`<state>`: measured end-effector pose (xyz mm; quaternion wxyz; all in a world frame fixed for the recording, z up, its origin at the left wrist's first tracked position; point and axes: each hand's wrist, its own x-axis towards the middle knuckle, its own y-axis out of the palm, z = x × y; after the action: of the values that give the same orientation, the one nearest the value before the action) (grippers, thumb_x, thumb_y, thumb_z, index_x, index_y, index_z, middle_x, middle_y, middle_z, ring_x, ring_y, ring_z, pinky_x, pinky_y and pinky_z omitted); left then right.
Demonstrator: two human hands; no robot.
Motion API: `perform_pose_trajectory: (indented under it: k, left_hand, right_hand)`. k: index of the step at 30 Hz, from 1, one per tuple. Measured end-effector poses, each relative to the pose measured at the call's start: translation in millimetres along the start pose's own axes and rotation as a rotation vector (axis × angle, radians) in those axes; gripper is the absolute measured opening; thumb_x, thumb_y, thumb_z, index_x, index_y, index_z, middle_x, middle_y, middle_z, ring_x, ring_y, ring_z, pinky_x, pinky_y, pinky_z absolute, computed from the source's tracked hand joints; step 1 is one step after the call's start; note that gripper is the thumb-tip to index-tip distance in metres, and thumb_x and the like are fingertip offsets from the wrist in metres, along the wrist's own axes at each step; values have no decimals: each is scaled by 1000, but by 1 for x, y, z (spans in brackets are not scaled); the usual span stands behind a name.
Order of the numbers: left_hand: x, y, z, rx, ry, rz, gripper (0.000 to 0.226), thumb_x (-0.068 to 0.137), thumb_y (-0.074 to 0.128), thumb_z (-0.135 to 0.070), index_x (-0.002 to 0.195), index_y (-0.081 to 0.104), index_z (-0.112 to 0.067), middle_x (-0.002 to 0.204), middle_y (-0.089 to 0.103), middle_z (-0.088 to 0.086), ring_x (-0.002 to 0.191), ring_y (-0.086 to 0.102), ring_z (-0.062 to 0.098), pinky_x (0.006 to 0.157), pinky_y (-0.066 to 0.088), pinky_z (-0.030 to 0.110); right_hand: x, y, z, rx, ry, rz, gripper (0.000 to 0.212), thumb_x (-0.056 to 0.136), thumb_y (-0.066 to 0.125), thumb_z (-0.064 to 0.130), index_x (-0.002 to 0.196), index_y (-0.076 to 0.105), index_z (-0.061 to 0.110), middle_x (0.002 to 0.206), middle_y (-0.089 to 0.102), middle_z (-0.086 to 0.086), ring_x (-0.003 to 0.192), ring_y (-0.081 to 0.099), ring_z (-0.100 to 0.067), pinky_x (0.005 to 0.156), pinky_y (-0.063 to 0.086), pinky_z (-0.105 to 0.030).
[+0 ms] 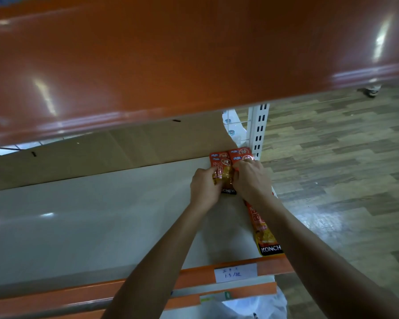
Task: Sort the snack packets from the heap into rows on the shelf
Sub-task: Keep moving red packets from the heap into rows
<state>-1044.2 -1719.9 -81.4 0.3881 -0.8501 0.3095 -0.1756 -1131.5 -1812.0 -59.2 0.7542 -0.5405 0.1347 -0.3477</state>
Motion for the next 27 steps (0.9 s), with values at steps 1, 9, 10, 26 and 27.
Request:
perform_pose_trajectory:
  k: [1, 9, 10, 26, 27]
  left_hand:
    - [0, 1, -1, 24, -3, -2, 45, 89, 64, -33, 132, 56, -23, 116, 57, 12, 107, 57, 28, 88, 42, 29]
    - [1, 5, -3, 148, -34, -33, 47, 89, 60, -24, 135, 51, -28, 114, 57, 11, 106, 58, 31, 90, 43, 32]
    - [1, 5, -2, 150, -36, -32, 49, 89, 60, -23, 136, 50, -28, 114, 57, 11, 106, 58, 31, 91, 43, 32]
    - [27, -10, 3, -653, -462, 80, 46, 94, 41, -48, 119, 61, -14, 118, 65, 12, 109, 62, 30, 97, 50, 45]
    - [29, -10, 5, -722, -488, 89, 45, 93, 44, -48, 114, 65, -14, 116, 67, 11, 107, 63, 29, 98, 49, 45]
  right_hand:
    - [-1, 0, 1, 4, -4, 7, 27, 89, 48, 14, 110, 65, 10, 115, 61, -9, 107, 50, -29, 84, 40, -33]
    - [-6, 4, 14, 32, -54, 20, 34, 85, 51, 13, 116, 64, 11, 119, 62, -9, 108, 51, -29, 93, 39, -36]
    - [-7, 4, 16, 33, -55, 21, 34, 86, 50, 12, 118, 63, 11, 120, 61, -9, 109, 51, -29, 93, 38, -35]
    - [-7, 13, 45, -74, -220, 169, 21, 89, 51, 3, 106, 62, 4, 116, 62, -14, 105, 56, -29, 93, 41, -32]
    - [-6, 14, 46, -85, -220, 187, 21, 89, 52, 5, 108, 62, 3, 117, 61, -15, 107, 55, -29, 95, 41, -33]
